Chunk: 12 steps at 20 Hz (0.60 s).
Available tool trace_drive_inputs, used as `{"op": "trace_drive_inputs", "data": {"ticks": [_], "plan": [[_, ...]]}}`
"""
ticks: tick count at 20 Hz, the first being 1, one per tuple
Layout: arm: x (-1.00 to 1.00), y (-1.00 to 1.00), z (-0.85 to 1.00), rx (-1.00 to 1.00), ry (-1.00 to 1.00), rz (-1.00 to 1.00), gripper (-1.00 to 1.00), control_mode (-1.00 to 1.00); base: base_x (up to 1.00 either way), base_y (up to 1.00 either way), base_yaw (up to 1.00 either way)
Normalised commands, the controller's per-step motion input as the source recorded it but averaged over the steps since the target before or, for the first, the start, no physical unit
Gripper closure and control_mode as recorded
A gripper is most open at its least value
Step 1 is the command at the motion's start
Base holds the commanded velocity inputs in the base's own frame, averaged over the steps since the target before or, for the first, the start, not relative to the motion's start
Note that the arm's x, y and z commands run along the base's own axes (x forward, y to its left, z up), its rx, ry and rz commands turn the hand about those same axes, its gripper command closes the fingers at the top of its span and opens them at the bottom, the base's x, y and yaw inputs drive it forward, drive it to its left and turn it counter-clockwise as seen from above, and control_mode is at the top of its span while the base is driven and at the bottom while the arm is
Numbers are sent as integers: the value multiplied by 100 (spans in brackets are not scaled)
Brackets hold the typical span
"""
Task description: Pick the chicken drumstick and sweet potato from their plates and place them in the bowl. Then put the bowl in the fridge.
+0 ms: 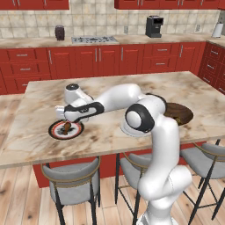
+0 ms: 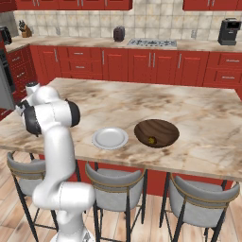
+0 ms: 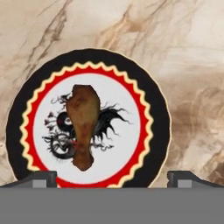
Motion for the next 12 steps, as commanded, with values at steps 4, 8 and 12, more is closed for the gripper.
{"op": "trace_drive_inputs", "data": {"ticks": [4, 8, 12], "plan": [[21, 19, -17, 0, 5, 0, -100, -100, 0, 0, 0], [17, 12, -20, 0, 4, 0, -100, -100, 0, 0, 0], [18, 12, -24, 0, 2, 0, -100, -100, 0, 0, 0]]}}
